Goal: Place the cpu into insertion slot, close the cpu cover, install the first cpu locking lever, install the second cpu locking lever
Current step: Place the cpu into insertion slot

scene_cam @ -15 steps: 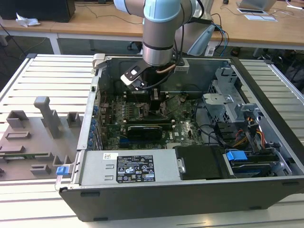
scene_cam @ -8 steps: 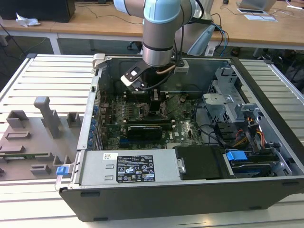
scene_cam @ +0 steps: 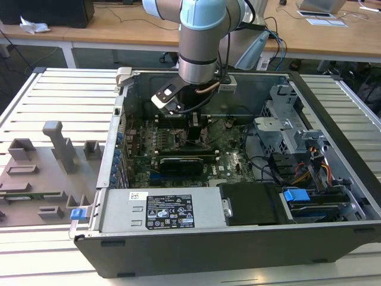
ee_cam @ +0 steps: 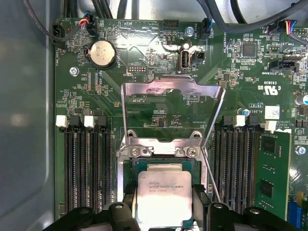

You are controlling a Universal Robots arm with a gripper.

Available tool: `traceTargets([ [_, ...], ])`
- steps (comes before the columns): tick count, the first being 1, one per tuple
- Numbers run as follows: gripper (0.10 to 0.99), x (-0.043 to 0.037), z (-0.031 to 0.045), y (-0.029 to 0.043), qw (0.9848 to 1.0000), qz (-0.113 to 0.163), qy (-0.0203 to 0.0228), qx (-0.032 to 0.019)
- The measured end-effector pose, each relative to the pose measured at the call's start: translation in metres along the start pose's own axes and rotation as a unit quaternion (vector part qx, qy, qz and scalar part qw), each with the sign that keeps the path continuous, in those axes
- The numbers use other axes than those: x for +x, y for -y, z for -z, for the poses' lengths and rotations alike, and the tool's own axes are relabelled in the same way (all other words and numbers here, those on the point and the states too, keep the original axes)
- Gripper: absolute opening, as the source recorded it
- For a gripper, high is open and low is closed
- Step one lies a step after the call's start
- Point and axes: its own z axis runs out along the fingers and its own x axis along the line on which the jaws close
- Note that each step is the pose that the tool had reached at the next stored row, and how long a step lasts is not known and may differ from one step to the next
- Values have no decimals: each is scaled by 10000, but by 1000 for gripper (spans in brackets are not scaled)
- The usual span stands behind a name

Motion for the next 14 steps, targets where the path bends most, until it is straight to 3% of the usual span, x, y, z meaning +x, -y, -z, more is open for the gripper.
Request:
traceTargets([
  [2,553,0,-1,0,10000,0,-1,0],
  [3,616,0,-1,0,10000,0,0,0],
  [12,616,2,84,0,10000,1,-1,0],
  [13,604,2,89,1,10000,0,-1,0],
  [14,533,3,94,1,10000,0,0,0],
])
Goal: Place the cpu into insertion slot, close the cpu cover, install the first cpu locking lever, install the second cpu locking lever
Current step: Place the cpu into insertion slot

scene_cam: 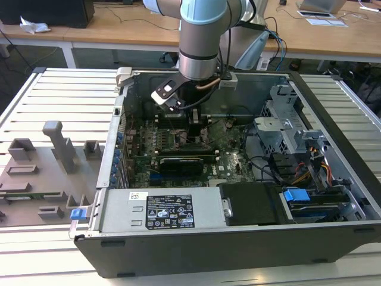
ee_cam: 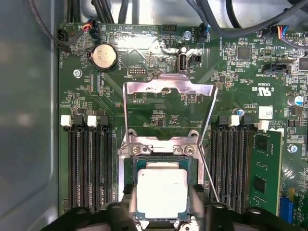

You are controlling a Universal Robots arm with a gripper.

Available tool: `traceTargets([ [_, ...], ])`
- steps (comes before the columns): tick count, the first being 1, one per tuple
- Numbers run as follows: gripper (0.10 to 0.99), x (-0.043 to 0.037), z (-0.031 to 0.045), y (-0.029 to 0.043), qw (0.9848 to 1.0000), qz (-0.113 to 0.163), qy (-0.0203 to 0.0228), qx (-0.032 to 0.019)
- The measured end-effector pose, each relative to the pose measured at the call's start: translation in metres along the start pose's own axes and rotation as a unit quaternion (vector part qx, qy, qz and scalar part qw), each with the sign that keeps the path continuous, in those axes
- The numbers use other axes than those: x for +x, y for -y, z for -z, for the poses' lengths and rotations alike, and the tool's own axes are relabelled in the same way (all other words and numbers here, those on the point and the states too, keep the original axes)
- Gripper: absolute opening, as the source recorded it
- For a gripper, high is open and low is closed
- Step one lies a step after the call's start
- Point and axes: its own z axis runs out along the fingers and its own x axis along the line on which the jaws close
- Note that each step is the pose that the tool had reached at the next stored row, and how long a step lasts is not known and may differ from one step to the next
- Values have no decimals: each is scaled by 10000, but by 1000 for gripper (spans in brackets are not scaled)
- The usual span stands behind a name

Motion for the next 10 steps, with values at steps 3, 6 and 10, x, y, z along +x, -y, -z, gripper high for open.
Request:
traceTargets([
  [3,353,2,19,0,10000,0,0,0],
  [6,231,4,41,0,10000,0,0,0],
  [10,106,6,80,1,10000,0,0,0],
])
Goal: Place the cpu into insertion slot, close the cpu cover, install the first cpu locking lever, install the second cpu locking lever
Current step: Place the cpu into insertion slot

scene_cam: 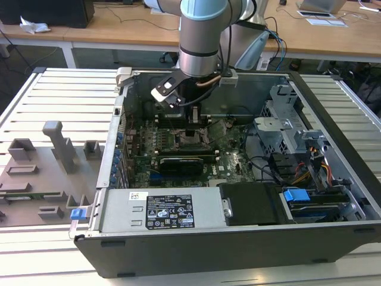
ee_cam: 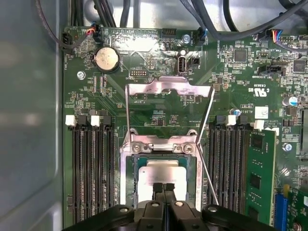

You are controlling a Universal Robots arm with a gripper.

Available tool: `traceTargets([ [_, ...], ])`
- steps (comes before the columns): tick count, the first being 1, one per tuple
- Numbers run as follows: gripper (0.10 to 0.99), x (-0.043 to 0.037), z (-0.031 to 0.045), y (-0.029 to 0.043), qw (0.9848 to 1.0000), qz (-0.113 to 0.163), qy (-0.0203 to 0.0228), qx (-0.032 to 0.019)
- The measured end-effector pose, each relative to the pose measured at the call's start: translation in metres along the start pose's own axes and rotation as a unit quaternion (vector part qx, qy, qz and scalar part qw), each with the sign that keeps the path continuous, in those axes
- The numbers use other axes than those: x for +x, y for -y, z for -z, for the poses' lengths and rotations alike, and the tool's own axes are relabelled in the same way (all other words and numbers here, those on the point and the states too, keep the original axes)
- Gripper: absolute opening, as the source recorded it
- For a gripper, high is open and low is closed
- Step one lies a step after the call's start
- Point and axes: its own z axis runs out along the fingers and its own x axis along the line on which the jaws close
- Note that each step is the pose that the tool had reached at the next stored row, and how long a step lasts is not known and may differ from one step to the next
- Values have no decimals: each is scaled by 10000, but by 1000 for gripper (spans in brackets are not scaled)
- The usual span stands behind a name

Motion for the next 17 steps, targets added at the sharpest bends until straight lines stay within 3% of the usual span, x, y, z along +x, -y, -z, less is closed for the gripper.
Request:
traceTargets([
  [3,106,1,37,1,10000,0,1,0],
  [7,106,-6,192,3,10000,-1,1,0],
  [11,106,-9,261,4,10000,0,0,0],
  [17,106,-16,427,6,10000,0,1,0],
])
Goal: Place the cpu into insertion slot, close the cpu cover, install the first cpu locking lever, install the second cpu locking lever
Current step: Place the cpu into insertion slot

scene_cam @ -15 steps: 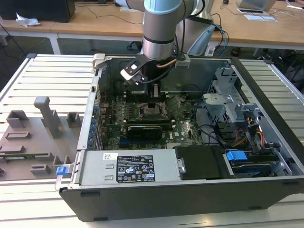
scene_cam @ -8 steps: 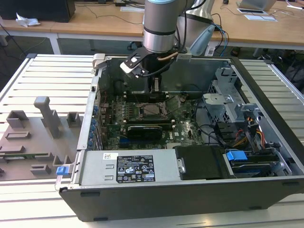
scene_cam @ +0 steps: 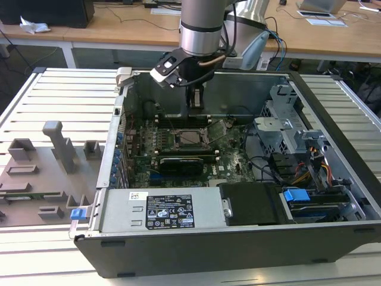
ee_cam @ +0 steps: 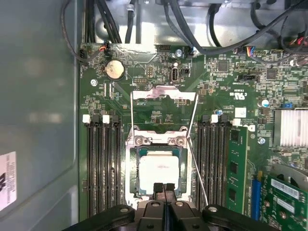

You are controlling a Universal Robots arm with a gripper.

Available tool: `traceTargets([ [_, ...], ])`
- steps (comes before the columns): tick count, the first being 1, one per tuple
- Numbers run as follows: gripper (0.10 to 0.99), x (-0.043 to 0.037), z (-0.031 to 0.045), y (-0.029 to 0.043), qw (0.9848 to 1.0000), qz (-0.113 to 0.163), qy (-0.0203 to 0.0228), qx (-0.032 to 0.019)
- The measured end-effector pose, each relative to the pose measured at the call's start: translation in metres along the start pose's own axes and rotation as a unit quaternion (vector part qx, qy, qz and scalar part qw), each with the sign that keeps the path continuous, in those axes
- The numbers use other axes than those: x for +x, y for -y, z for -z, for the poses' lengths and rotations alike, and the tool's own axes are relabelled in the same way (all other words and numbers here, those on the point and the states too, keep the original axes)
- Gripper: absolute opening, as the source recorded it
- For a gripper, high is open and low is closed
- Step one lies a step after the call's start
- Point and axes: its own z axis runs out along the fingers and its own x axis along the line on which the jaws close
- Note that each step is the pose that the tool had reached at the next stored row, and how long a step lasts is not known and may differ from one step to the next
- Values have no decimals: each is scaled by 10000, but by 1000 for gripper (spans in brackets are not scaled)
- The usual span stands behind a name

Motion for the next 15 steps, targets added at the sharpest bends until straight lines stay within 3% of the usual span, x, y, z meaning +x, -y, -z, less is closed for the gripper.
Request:
traceTargets([
  [15,106,-11,252,4,10000,0,0,0],
])
